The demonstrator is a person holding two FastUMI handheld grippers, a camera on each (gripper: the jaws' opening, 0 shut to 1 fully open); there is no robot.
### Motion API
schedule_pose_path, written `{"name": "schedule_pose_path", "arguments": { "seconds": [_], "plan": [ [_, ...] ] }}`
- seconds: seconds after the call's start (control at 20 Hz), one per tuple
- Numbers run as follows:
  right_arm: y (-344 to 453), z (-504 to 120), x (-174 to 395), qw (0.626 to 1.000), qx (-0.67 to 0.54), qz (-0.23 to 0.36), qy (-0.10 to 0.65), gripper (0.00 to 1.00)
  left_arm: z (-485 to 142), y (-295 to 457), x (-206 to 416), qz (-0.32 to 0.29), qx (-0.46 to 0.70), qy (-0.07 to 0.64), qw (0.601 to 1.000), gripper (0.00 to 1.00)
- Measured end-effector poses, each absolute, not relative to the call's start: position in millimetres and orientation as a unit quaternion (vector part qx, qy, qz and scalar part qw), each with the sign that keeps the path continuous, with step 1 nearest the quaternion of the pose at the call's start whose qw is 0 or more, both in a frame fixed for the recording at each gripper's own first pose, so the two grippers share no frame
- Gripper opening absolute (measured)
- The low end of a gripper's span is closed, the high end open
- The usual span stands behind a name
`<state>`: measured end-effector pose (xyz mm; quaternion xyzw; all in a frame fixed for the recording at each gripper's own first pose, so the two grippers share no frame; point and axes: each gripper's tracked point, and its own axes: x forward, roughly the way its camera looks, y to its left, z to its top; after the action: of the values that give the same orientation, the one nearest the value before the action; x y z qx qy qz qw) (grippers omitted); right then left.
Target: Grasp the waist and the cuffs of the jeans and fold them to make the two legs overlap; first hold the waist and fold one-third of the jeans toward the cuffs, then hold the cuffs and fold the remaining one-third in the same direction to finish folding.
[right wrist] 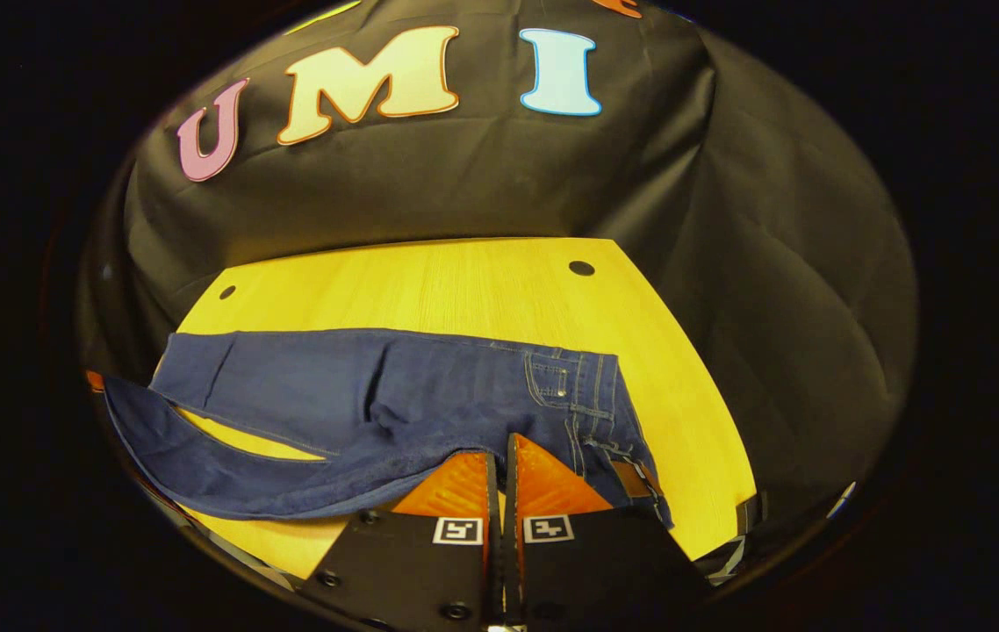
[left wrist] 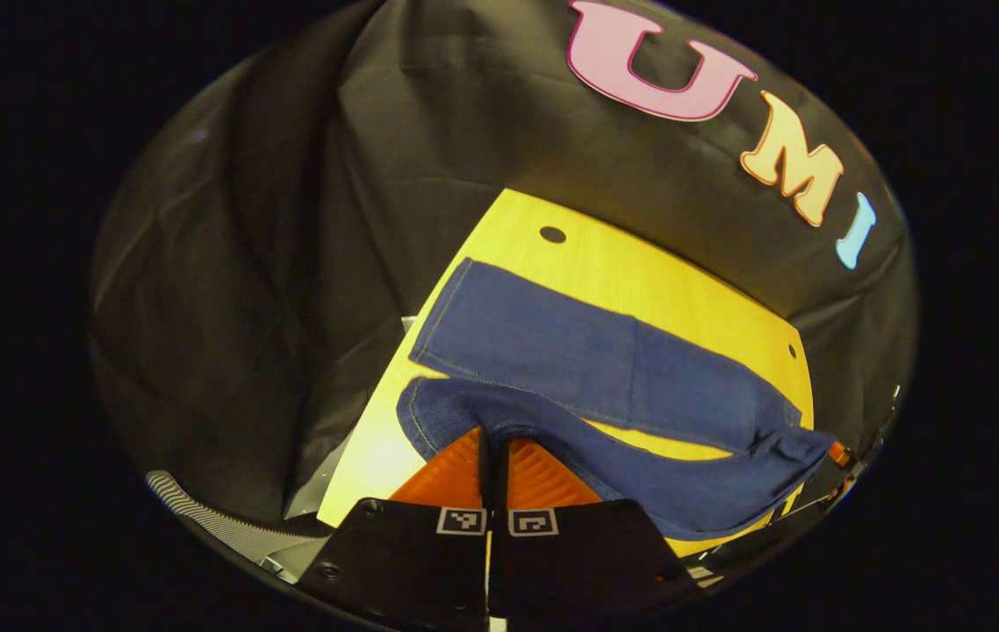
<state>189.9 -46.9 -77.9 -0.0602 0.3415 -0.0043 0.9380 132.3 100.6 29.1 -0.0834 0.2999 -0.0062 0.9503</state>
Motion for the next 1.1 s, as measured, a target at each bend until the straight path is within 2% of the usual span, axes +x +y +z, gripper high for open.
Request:
{"name": "schedule_pose_path", "arguments": {
  "seconds": [0.05, 0.1, 0.2, 0.25, 0.6, 0.65, 0.75, 0.85, 1.1],
  "plan": [
    [-47, -77, 199, 0.938, -0.061, -0.001, 0.342, 0.0, 33, 103, 140, 0.003, -0.076, 0.301, 0.951, 0.0],
    [-47, -76, 211, 0.938, -0.061, 0.002, 0.34, 0.03, 36, 105, 146, 0.012, -0.069, 0.305, 0.95, 0.0],
    [-43, -77, 236, 0.938, -0.058, 0.014, 0.343, 0.0, 41, 100, 162, 0.025, -0.063, 0.312, 0.948, 0.0],
    [-42, -79, 249, 0.936, -0.055, 0.018, 0.347, 0.03, 42, 98, 171, 0.034, -0.063, 0.319, 0.945, 0.0],
    [-37, -119, 335, 0.92, -0.056, 0.033, 0.386, 0.0, 26, 97, 246, 0.089, -0.062, 0.363, 0.926, 0.0],
    [-38, -128, 343, 0.917, -0.052, 0.033, 0.393, 0.03, 25, 94, 257, 0.099, -0.073, 0.361, 0.924, 0.0],
    [-40, -148, 360, 0.911, -0.047, 0.033, 0.409, 0.0, 23, 88, 286, 0.109, -0.098, 0.355, 0.923, 0.0],
    [-37, -170, 370, 0.904, -0.043, 0.036, 0.424, 0.03, 10, 77, 315, 0.106, -0.122, 0.36, 0.919, 0.0],
    [-38, -204, 386, 0.895, -0.049, 0.031, 0.442, 0.03, -33, 70, 355, 0.141, -0.11, 0.373, 0.91, 0.0]
  ]
}}
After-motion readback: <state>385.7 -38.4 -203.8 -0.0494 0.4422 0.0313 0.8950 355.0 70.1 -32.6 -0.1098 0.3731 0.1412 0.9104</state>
